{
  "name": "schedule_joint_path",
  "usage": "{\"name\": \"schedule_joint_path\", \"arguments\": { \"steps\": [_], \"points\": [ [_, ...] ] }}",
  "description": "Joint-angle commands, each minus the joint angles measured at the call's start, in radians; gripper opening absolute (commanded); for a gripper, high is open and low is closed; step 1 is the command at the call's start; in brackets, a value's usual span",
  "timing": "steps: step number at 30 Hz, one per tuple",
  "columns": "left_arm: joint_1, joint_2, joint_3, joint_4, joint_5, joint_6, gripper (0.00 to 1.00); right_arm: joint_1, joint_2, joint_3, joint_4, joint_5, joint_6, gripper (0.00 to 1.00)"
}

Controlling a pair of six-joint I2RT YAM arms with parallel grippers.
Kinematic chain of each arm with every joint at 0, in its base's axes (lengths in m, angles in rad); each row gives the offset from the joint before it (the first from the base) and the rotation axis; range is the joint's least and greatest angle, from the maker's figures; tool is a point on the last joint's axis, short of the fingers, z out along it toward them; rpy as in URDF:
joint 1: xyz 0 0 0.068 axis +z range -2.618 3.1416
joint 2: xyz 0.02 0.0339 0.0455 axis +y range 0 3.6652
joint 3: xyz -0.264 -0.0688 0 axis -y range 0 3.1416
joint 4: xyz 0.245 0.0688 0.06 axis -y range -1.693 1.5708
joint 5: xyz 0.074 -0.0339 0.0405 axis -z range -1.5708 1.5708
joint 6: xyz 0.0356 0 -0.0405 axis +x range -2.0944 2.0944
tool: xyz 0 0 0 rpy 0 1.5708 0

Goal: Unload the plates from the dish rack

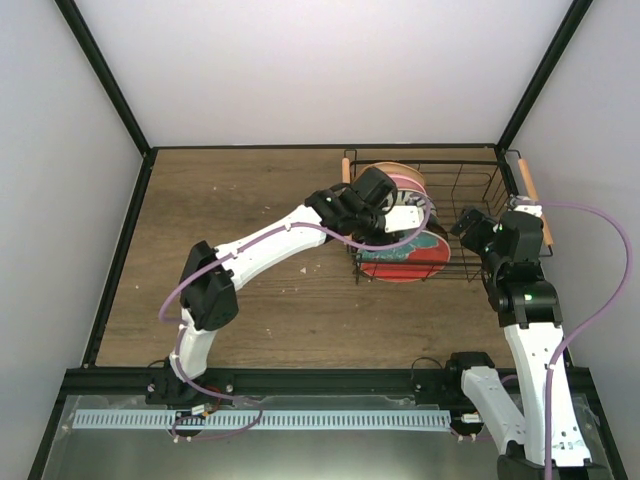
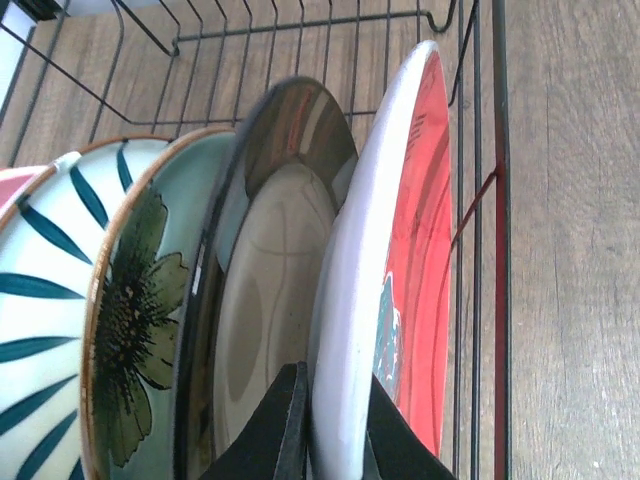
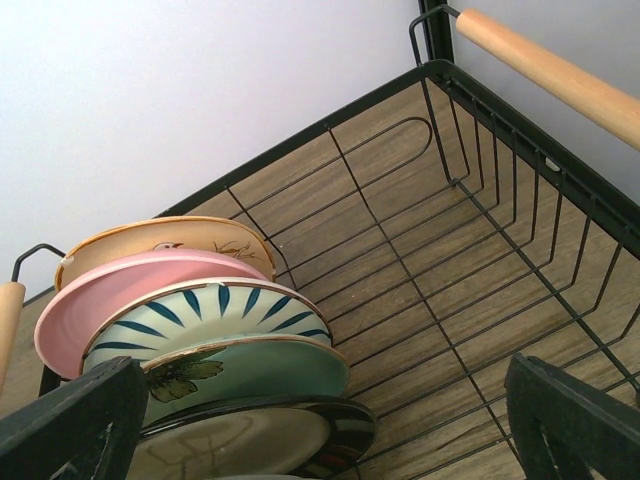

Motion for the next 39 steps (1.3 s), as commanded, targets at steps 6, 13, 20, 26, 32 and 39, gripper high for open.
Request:
{"name": "schedule_joint_path", "arguments": {
  "steps": [6,13,20,26,32,39],
  "points": [
    [-0.013,-0.094,0.131,0.098,0.014,-0.037,0.04,-0.004,-0.011,-0.008,0.009,0.030,0.029,1.00],
    [-0.014,-0.124,0.174,0.110,-0.018,-0.059,0.04,-0.004,-0.059,0.009,0.000,0.124,0.068,1.00],
    [-0.012,-0.161,0.214,0.130,-0.032,-0.101,0.04,-0.004,-0.100,0.018,0.013,0.204,0.112,1.00],
    [-0.001,-0.194,0.250,0.161,-0.042,-0.158,0.04,-0.004,-0.096,0.017,0.031,0.227,0.119,1.00],
    [0.027,-0.242,0.253,0.204,-0.079,-0.198,0.04,-0.004,-0.077,0.015,0.053,0.228,0.125,1.00],
    [0.120,-0.311,0.267,0.255,-0.150,-0.243,0.04,-0.004,-0.052,0.018,0.066,0.240,0.128,1.00]
  ]
}}
